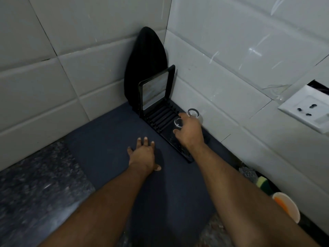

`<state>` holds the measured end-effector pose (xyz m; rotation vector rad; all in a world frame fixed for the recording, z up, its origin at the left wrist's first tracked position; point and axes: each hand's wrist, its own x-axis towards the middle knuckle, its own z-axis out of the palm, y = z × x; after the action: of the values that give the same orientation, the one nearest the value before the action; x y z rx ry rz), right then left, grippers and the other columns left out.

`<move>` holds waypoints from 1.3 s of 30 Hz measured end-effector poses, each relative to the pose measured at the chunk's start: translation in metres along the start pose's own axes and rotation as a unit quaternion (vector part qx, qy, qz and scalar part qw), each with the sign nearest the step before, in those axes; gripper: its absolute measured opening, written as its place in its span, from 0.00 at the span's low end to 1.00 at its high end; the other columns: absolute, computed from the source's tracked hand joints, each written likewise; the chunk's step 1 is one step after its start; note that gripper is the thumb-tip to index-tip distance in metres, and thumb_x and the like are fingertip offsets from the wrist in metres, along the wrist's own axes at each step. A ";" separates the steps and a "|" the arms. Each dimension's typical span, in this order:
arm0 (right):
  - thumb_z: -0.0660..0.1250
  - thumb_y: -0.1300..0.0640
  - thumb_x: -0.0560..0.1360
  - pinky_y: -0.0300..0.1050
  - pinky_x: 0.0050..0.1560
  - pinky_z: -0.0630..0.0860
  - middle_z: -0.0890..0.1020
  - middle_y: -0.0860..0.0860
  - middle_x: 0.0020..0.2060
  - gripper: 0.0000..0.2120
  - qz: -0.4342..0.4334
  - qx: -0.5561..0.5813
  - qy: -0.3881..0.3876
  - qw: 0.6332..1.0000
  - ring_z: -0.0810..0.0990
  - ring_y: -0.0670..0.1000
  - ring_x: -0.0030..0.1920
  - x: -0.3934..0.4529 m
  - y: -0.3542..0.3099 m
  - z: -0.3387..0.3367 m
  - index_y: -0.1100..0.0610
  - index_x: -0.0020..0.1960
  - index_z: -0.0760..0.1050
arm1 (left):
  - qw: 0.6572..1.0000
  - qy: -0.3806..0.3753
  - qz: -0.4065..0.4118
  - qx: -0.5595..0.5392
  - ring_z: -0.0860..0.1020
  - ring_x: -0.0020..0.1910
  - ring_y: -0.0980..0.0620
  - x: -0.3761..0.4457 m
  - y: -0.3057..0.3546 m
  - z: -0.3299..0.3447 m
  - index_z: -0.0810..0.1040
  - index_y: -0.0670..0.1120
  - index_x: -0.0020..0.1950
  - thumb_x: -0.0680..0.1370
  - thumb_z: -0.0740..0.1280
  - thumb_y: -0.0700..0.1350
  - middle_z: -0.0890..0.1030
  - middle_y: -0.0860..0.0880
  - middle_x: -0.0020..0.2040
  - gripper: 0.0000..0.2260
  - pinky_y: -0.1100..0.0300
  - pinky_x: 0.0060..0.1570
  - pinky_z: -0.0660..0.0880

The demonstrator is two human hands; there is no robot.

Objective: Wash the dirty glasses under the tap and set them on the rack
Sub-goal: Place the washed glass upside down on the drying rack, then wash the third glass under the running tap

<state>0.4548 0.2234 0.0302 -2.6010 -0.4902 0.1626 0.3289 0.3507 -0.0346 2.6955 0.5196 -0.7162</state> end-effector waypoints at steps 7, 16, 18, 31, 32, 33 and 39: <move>0.76 0.67 0.71 0.52 0.73 0.74 0.77 0.58 0.70 0.45 -0.008 0.020 -0.016 1.000 0.78 0.59 0.67 -0.029 0.007 -0.008 0.54 0.83 0.61 | 1.000 0.014 -0.009 -0.001 0.42 0.85 0.43 -0.005 0.001 -0.001 0.47 0.51 0.86 0.74 0.77 0.61 0.44 0.48 0.87 0.52 0.32 0.79 0.52; 0.78 0.56 0.74 0.47 0.63 0.81 0.83 0.55 0.64 0.31 -0.024 0.032 -0.063 0.997 0.84 0.54 0.57 -0.150 0.014 -0.054 0.53 0.75 0.75 | 0.992 0.108 0.047 0.044 0.72 0.71 0.43 -0.078 0.037 0.020 0.74 0.48 0.74 0.82 0.67 0.53 0.72 0.45 0.75 0.22 0.46 0.67 0.72; 0.77 0.53 0.76 0.42 0.58 0.79 0.83 0.54 0.63 0.27 -0.023 0.021 -0.072 0.997 0.83 0.53 0.57 -0.182 0.018 -0.073 0.53 0.73 0.78 | 0.992 0.097 0.077 -0.016 0.77 0.66 0.44 -0.106 0.048 0.028 0.76 0.48 0.72 0.81 0.68 0.53 0.77 0.46 0.71 0.21 0.48 0.64 0.76; 0.83 0.42 0.66 0.40 0.56 0.76 0.84 0.49 0.61 0.37 0.049 0.051 -0.129 0.989 0.82 0.50 0.61 -0.377 0.074 -0.142 0.55 0.70 0.78 | 0.991 0.014 0.122 -0.046 0.81 0.60 0.45 -0.260 0.107 0.112 0.78 0.54 0.70 0.67 0.70 0.56 0.80 0.48 0.65 0.30 0.50 0.55 0.81; 0.85 0.44 0.65 0.39 0.57 0.76 0.83 0.49 0.61 0.39 0.058 0.057 -0.138 0.987 0.82 0.50 0.62 -0.383 0.079 -0.138 0.55 0.71 0.77 | 0.991 0.010 0.124 -0.040 0.80 0.62 0.44 -0.265 0.110 0.118 0.78 0.54 0.70 0.65 0.68 0.58 0.79 0.48 0.67 0.32 0.50 0.57 0.80; 0.86 0.46 0.63 0.40 0.58 0.76 0.82 0.49 0.62 0.41 0.067 0.059 -0.143 0.986 0.81 0.51 0.63 -0.388 0.083 -0.134 0.55 0.72 0.75 | 0.992 0.005 0.127 -0.028 0.77 0.66 0.44 -0.270 0.113 0.124 0.77 0.53 0.72 0.66 0.67 0.59 0.76 0.48 0.69 0.34 0.49 0.61 0.78; 0.85 0.57 0.63 0.37 0.53 0.76 0.82 0.46 0.53 0.39 0.087 0.119 -0.064 0.987 0.83 0.49 0.56 -0.404 0.112 -0.088 0.52 0.69 0.73 | 0.993 0.010 0.107 0.041 0.55 0.83 0.43 -0.278 0.121 0.159 0.61 0.46 0.83 0.78 0.71 0.52 0.57 0.45 0.84 0.36 0.41 0.72 0.71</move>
<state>0.1323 -0.0568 0.0641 -2.4053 -0.2668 0.4226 0.0884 0.1105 0.0025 2.7811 0.2032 -0.6658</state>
